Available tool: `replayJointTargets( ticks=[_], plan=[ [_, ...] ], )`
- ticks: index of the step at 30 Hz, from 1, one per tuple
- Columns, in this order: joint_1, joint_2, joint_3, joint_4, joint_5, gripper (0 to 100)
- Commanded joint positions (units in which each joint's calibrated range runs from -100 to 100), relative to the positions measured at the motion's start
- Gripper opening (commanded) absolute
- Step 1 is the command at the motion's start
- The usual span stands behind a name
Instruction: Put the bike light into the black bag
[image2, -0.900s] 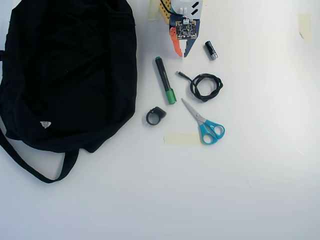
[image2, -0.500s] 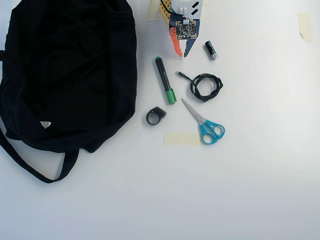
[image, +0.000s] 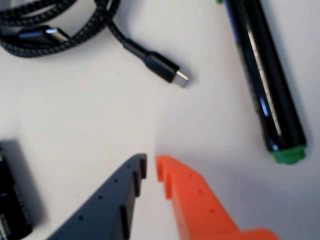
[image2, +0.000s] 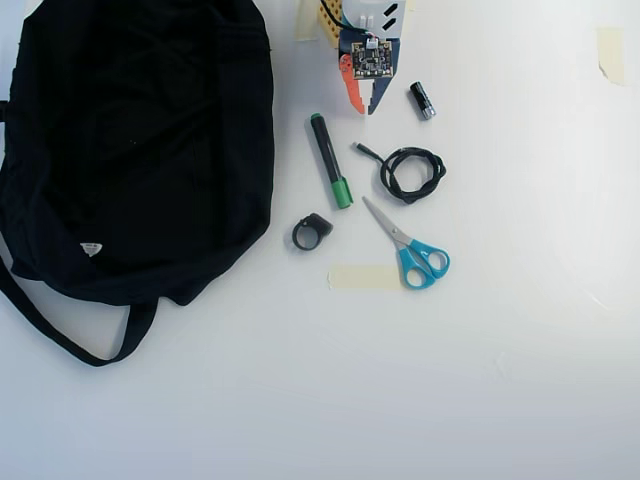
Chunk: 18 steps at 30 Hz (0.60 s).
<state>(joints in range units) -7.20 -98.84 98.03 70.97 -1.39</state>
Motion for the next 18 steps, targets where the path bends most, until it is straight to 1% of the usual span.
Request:
replayJointTargets(
  ticks=[1,18],
  plan=[
    [0.24,-0.83,1.34,2.15,0.29,2],
    [-0.28,-0.83,1.34,2.15,0.4,2]
  ],
)
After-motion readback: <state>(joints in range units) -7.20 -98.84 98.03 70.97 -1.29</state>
